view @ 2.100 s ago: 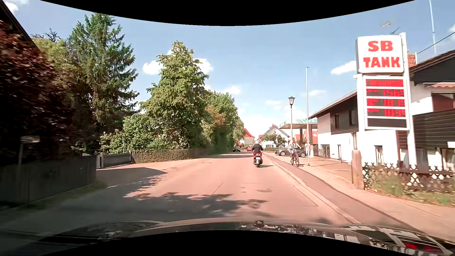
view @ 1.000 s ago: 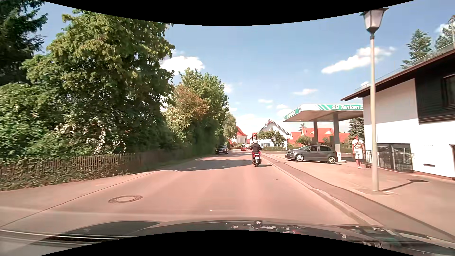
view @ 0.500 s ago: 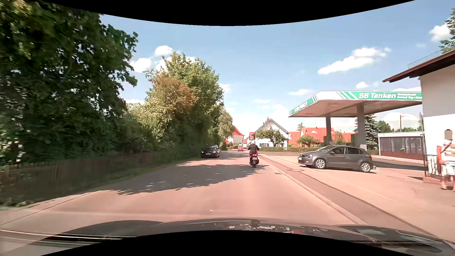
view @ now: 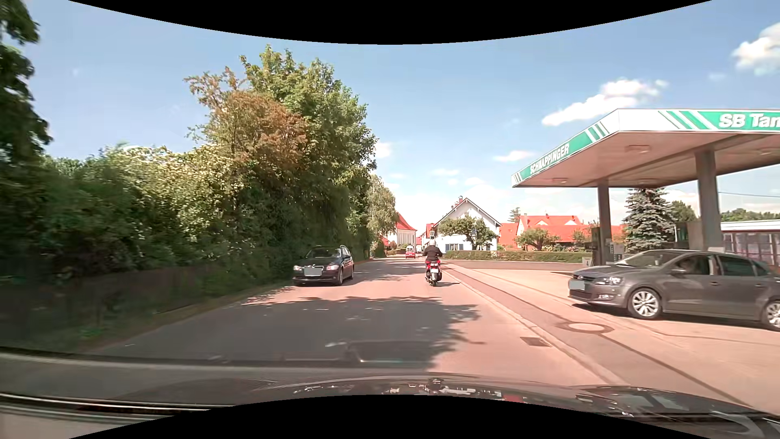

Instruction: Follow the waypoints while adhering to traffic rules and regulations

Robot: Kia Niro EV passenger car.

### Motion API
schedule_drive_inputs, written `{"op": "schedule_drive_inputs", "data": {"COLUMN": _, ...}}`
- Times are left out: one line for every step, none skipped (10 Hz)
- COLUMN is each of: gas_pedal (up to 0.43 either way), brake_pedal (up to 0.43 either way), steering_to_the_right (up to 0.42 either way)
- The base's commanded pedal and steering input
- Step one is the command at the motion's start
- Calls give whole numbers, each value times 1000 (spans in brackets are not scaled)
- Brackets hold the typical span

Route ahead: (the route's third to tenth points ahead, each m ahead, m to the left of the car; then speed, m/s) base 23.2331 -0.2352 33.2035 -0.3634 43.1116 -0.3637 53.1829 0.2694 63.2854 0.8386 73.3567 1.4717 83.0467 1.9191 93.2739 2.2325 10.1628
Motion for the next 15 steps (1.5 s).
{"op": "schedule_drive_inputs", "data": {"gas_pedal": 157, "brake_pedal": 12, "steering_to_the_right": -2}}
{"op": "schedule_drive_inputs", "data": {"gas_pedal": 157, "brake_pedal": 12, "steering_to_the_right": -4}}
{"op": "schedule_drive_inputs", "data": {"gas_pedal": 150, "brake_pedal": 12, "steering_to_the_right": -5}}
{"op": "schedule_drive_inputs", "data": {"gas_pedal": 118, "brake_pedal": 12, "steering_to_the_right": -5}}
{"op": "schedule_drive_inputs", "data": {"gas_pedal": 98, "brake_pedal": 12, "steering_to_the_right": -4}}
{"op": "schedule_drive_inputs", "data": {"gas_pedal": 87, "brake_pedal": 12, "steering_to_the_right": -3}}
{"op": "schedule_drive_inputs", "data": {"gas_pedal": 79, "brake_pedal": 12, "steering_to_the_right": -3}}
{"op": "schedule_drive_inputs", "data": {"gas_pedal": 79, "brake_pedal": 6, "steering_to_the_right": -2}}
{"op": "schedule_drive_inputs", "data": {"gas_pedal": 79, "brake_pedal": 12, "steering_to_the_right": 0}}
{"op": "schedule_drive_inputs", "data": {"gas_pedal": 79, "brake_pedal": 12, "steering_to_the_right": 3}}
{"op": "schedule_drive_inputs", "data": {"gas_pedal": 79, "brake_pedal": 12, "steering_to_the_right": 5}}
{"op": "schedule_drive_inputs", "data": {"gas_pedal": 79, "brake_pedal": 12, "steering_to_the_right": 5}}
{"op": "schedule_drive_inputs", "data": {"gas_pedal": 79, "brake_pedal": 12, "steering_to_the_right": 5}}
{"op": "schedule_drive_inputs", "data": {"gas_pedal": 79, "brake_pedal": 12, "steering_to_the_right": 4}}
{"op": "schedule_drive_inputs", "data": {"gas_pedal": 79, "brake_pedal": 12, "steering_to_the_right": 4}}
